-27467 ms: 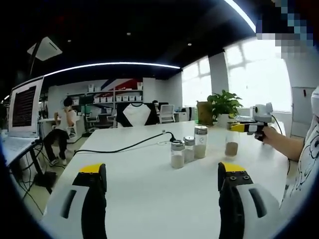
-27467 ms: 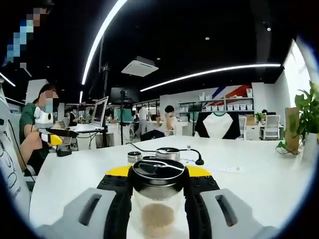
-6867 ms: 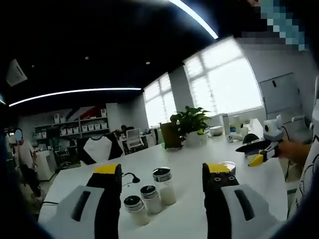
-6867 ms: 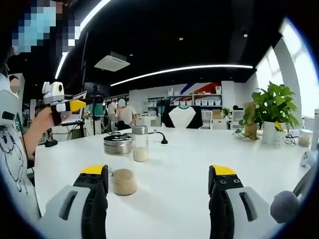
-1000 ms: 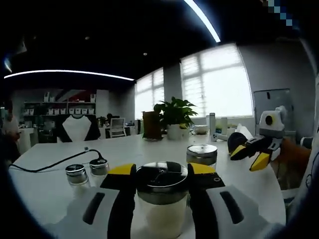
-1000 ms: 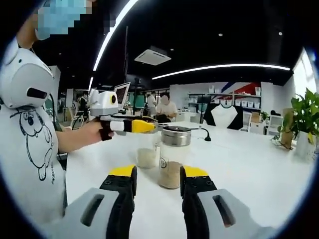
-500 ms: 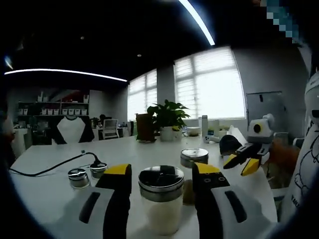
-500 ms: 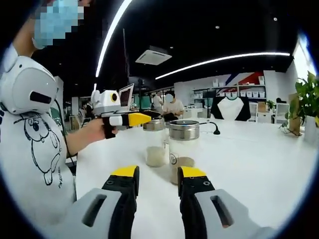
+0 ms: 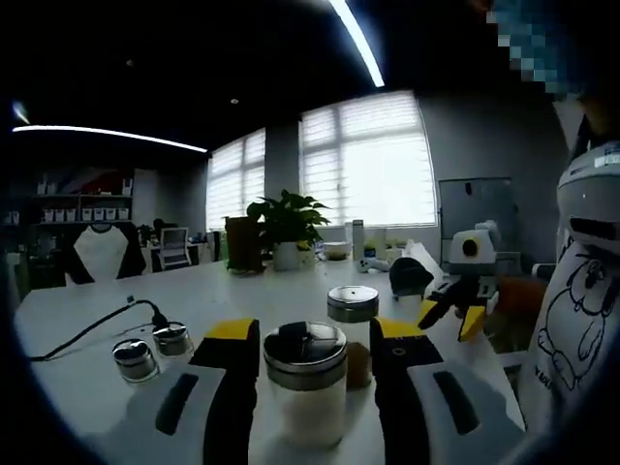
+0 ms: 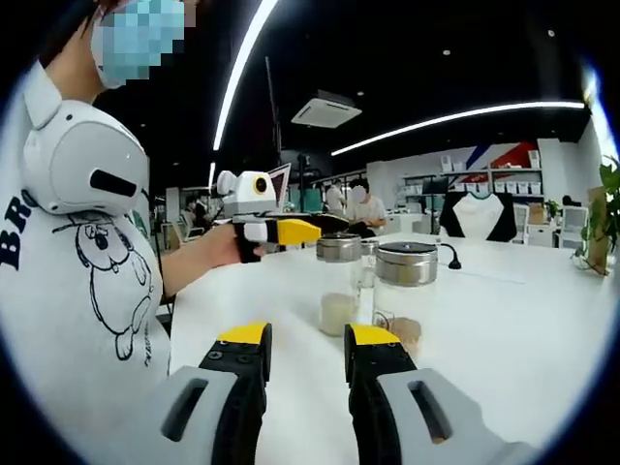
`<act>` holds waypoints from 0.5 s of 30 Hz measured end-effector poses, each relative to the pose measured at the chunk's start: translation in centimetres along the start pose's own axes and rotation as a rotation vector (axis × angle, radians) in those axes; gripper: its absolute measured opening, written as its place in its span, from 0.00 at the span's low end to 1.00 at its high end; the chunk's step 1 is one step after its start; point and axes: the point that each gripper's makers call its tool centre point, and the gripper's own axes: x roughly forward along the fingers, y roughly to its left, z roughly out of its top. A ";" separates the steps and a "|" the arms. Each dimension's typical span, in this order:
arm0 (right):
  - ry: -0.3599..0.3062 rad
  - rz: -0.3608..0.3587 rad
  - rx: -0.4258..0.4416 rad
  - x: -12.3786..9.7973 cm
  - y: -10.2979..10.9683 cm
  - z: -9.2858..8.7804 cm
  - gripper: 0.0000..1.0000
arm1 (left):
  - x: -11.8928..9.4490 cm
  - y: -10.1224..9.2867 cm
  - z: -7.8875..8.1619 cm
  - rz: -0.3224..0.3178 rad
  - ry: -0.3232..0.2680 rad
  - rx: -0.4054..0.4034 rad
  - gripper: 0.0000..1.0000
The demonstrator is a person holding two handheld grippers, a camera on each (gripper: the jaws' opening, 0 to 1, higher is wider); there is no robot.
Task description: Rotate the seasoning bottle until the label or dispensing opening points toward the visible target arrow and the bottle remains upright within the marked orientation range
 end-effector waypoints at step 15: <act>0.020 0.047 0.049 2.5 0.9 0.2 0.23 | 0.4 0.5 0.1 -0.081 0.000 -0.034 0.49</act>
